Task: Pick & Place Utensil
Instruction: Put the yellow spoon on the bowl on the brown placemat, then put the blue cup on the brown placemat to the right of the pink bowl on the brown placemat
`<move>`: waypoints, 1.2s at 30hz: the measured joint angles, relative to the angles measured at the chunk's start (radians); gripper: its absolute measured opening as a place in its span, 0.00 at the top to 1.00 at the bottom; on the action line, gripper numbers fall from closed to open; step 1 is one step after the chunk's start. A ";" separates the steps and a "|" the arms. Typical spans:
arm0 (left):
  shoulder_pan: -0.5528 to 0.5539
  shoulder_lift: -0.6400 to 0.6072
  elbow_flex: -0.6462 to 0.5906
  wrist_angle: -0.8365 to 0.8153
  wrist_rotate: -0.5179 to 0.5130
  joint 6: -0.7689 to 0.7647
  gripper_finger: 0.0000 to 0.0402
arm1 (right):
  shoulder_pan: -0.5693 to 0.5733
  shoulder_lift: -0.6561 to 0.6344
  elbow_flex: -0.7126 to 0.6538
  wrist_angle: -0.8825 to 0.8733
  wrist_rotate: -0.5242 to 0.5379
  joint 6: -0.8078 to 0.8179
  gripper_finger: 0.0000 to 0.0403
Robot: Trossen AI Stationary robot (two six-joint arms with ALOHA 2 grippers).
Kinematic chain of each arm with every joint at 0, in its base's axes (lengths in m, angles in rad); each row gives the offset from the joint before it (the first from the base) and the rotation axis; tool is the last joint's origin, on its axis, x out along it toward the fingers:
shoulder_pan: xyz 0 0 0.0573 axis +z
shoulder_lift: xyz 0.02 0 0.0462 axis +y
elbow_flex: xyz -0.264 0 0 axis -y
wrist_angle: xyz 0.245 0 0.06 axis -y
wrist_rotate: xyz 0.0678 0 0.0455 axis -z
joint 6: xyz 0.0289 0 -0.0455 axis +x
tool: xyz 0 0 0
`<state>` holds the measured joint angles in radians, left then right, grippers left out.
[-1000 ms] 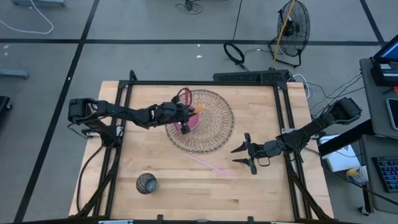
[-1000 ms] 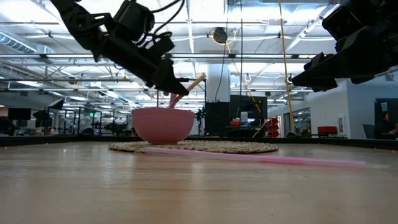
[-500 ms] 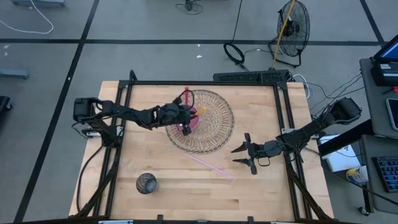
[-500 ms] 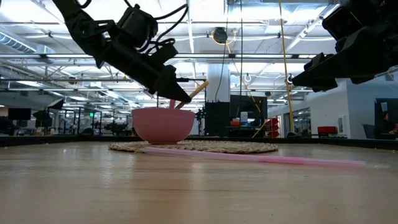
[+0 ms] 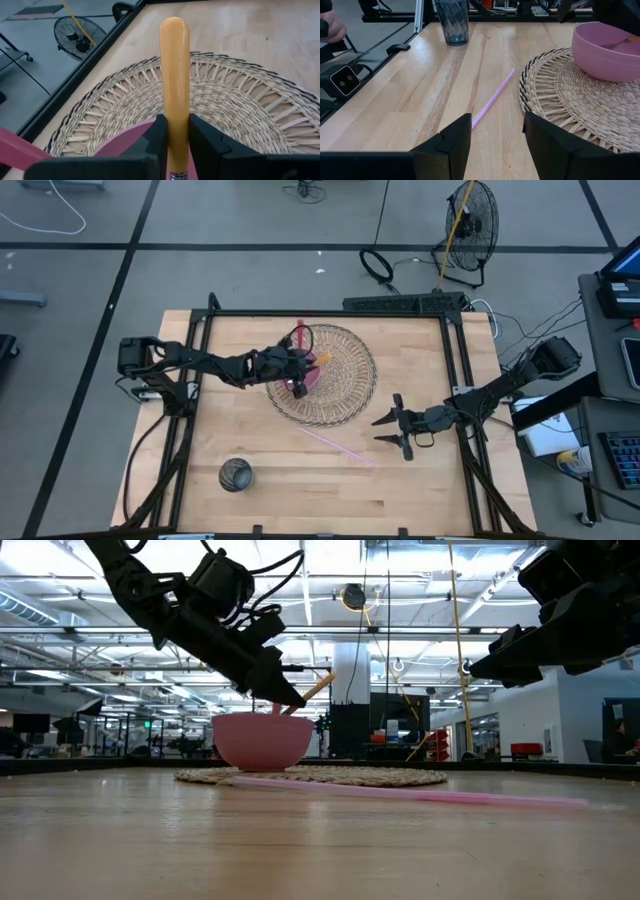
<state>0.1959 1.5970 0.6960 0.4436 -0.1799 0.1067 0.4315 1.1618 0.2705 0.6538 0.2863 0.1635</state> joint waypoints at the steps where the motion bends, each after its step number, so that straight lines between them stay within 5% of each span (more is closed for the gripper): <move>1: 0.000 0.000 0.000 -0.001 0.000 -0.005 0.84 | 0.000 0.000 0.000 0.000 0.000 0.000 0.58; 19: 0.000 0.000 0.000 -0.006 0.024 -0.031 0.72 | 0.000 0.000 0.000 0.000 0.000 0.000 0.58; 36: -0.007 -0.006 0.000 -0.008 0.026 -0.020 0.71 | 0.000 0.000 0.000 0.000 0.000 0.000 0.58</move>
<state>0.1891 1.5908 0.6964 0.4360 -0.1543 0.0868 0.4316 1.1618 0.2707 0.6540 0.2863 0.1638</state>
